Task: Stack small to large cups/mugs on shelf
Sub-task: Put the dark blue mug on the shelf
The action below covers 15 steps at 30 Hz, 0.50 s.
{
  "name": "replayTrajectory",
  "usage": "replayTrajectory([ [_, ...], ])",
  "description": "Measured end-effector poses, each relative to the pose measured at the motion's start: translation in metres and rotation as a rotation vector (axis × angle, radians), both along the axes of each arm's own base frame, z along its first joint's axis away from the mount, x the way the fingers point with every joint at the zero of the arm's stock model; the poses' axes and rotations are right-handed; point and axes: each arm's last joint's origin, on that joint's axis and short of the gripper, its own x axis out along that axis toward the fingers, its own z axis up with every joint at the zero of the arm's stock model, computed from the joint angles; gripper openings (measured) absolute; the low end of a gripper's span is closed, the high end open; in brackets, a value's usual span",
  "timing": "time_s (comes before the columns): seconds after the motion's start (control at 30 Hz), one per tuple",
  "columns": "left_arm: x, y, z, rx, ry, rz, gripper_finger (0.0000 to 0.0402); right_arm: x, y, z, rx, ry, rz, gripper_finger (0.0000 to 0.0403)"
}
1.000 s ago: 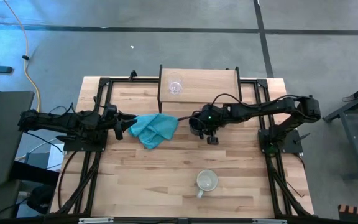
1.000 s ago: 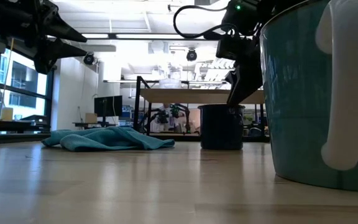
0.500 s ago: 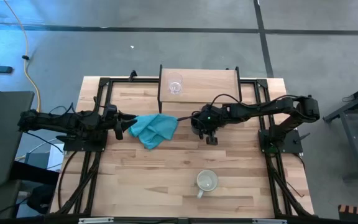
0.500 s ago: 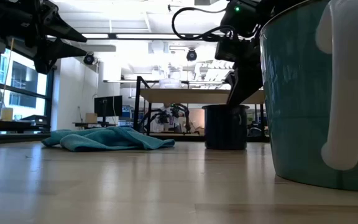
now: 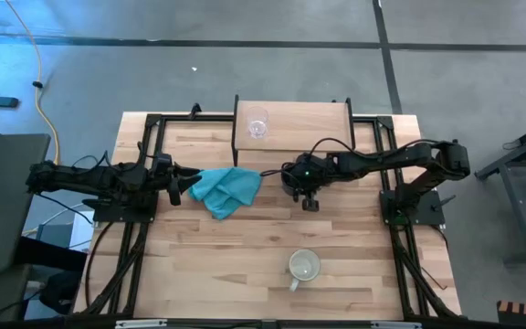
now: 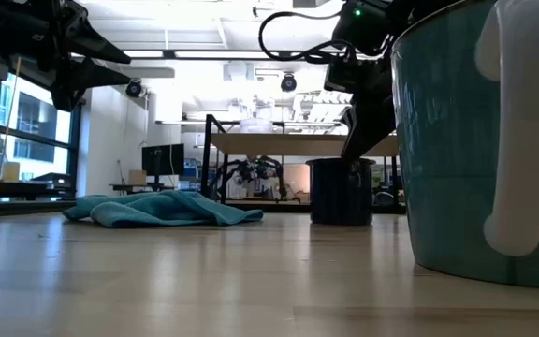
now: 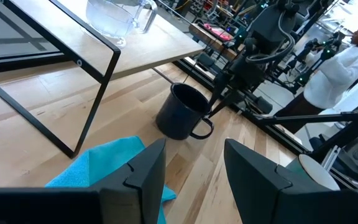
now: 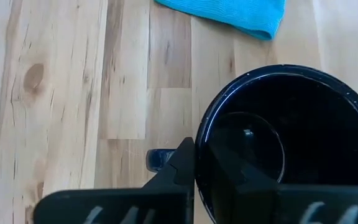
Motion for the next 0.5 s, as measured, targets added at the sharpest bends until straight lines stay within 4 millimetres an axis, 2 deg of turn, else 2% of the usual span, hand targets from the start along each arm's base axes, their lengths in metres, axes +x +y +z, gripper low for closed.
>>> replayTrajectory([
  [0.5,0.0,0.0,0.0,0.002,0.0,0.007,0.0152,0.011,-0.002,0.044,-0.039,0.015,0.016,0.0],
])
